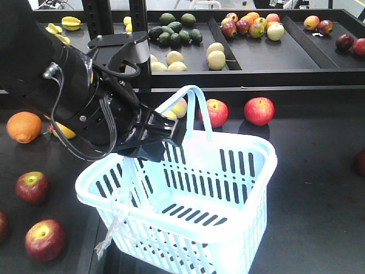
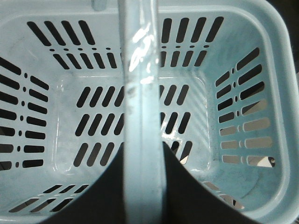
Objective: Pick three apples into basket with both arms
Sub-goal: 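Hold the basket in the left gripper while the base turns away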
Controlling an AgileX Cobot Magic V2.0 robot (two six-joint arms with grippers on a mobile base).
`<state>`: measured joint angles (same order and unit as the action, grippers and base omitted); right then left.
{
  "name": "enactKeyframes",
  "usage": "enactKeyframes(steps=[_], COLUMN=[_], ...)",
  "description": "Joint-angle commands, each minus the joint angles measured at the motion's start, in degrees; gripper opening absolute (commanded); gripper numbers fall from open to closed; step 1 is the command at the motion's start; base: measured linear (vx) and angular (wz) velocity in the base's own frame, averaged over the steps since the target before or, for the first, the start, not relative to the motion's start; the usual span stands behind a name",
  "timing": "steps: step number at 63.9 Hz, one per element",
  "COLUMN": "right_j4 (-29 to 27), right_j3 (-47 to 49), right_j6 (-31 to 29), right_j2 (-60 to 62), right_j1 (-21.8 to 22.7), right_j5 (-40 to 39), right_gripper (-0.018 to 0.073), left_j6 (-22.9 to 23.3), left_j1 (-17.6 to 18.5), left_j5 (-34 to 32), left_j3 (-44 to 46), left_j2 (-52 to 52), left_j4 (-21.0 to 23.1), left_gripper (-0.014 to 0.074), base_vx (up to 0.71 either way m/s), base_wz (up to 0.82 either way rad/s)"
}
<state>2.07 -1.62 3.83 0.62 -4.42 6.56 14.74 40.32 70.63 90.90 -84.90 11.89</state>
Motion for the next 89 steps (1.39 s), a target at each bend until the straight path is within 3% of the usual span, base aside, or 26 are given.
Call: enactKeyframes(steps=[1,42,89], right_j4=[0.4,0.4,0.4], right_j3=[-0.9,-0.9,-0.9], right_j6=[-0.1,-0.1,-0.1], right_j2=[0.6,0.6,0.6], right_j1=[0.4,0.4,0.4], right_j5=[-3.8,-3.8,-3.8], right_gripper=[-0.0004,-0.0004,-0.0004], left_j6=[0.5,0.5,0.5], left_j1=[0.3,0.3,0.3], left_j5=[-3.2,-3.2,-3.2], left_j3=[1.6,1.6,1.6], left_j2=[2.5,2.5,2.5], left_j4=[1.1,1.1,1.1], left_gripper=[-0.0008,-0.0008,-0.0008], base_vx=[0.0,-0.02,-0.09], base_wz=[0.0,0.05,0.35])
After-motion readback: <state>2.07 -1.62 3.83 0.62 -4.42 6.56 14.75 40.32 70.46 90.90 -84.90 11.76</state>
